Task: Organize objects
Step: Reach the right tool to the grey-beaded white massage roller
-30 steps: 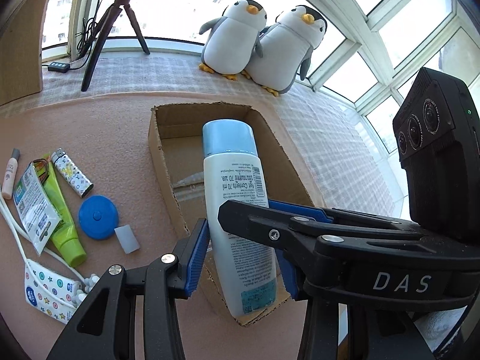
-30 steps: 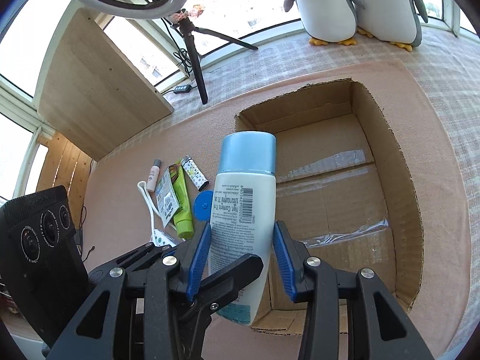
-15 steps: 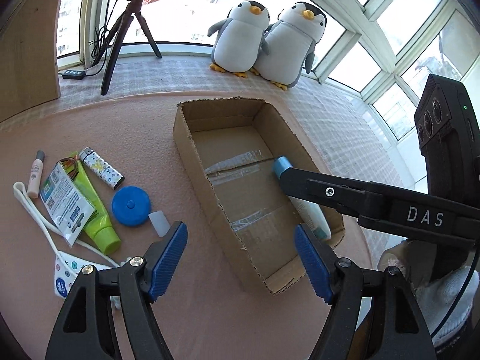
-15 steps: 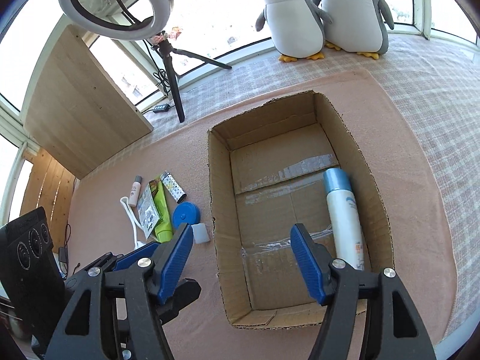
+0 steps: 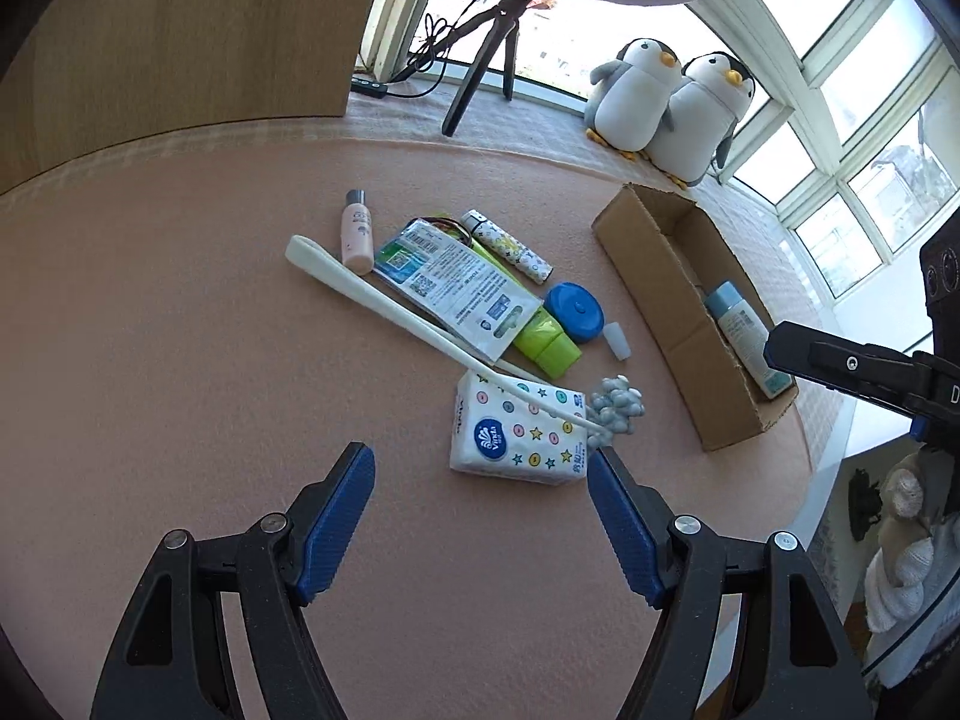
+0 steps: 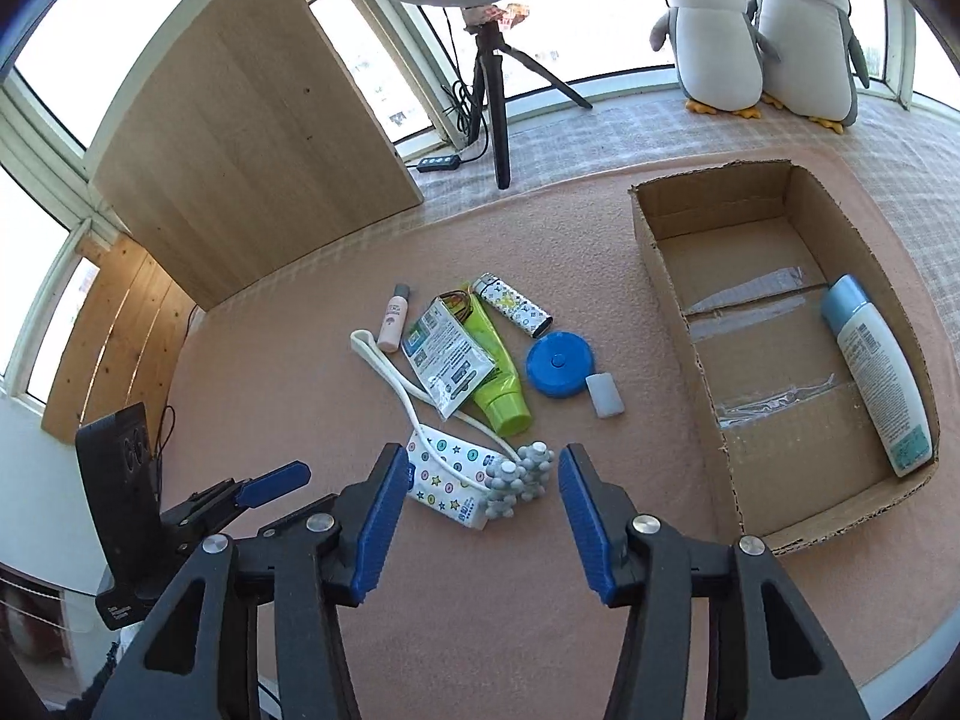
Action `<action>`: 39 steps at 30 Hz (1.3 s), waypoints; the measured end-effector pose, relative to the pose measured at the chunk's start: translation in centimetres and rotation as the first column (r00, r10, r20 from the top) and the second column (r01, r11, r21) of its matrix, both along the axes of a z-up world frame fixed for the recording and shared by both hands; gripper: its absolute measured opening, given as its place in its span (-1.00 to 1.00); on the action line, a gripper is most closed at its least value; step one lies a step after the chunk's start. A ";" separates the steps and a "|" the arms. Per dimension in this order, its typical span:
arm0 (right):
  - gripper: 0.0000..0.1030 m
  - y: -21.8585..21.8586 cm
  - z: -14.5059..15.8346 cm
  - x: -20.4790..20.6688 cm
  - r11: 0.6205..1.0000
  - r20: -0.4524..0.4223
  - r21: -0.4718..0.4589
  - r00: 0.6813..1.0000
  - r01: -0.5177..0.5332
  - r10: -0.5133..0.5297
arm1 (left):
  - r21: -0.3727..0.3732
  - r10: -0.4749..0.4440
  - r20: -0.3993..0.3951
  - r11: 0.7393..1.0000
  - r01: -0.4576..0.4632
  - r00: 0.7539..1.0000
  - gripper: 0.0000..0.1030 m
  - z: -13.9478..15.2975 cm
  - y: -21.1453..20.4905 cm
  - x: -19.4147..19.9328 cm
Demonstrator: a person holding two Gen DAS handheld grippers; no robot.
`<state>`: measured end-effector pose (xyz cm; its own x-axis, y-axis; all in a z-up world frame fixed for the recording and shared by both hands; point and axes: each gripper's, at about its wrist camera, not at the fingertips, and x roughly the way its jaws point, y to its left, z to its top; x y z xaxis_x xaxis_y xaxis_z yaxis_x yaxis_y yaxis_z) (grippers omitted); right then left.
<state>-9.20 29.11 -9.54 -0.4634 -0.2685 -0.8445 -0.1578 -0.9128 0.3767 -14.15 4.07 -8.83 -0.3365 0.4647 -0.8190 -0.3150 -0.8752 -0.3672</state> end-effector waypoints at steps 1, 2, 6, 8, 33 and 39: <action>-0.50 -0.5 -0.8 -0.9 0.999 0.025 -0.030 0.999 -0.024 0.024 | -0.016 0.008 -0.005 1.000 -0.008 1.000 0.48 -0.3 -0.6 0.0; -0.66 -0.8 -1.6 -1.7 0.997 0.051 -0.061 0.998 -0.045 0.048 | -0.021 0.018 -0.004 1.000 -0.018 1.000 0.47 -0.6 -0.9 0.2; -0.70 -1.8 -4.3 -5.4 0.989 0.139 -0.102 0.983 -0.107 0.121 | -0.038 0.055 -0.006 0.998 -0.055 0.998 0.35 -1.3 -1.4 0.5; -0.70 -2.4 -5.2 -6.8 0.987 0.170 -0.086 0.974 -0.139 0.152 | -0.056 0.058 -0.006 0.997 -0.058 0.998 0.34 -1.6 -0.9 0.6; -0.81 -2.1 -5.5 -1.8 0.969 0.155 -0.120 0.960 -0.214 0.231 | -0.145 0.043 0.054 0.989 -0.035 0.998 0.28 -5.0 3.3 -2.0; -0.81 -3.9 -7.0 -0.2 0.962 0.189 -0.127 0.946 -0.242 0.263 | -0.146 0.033 0.050 0.989 -0.025 0.998 0.28 -5.3 3.7 -2.1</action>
<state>-9.43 25.23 -16.53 -0.1912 -0.4433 -0.8757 -0.0094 -0.8913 0.4533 -16.24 7.79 -14.14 -0.3031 0.3299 -0.8940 -0.2728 -0.9289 -0.2503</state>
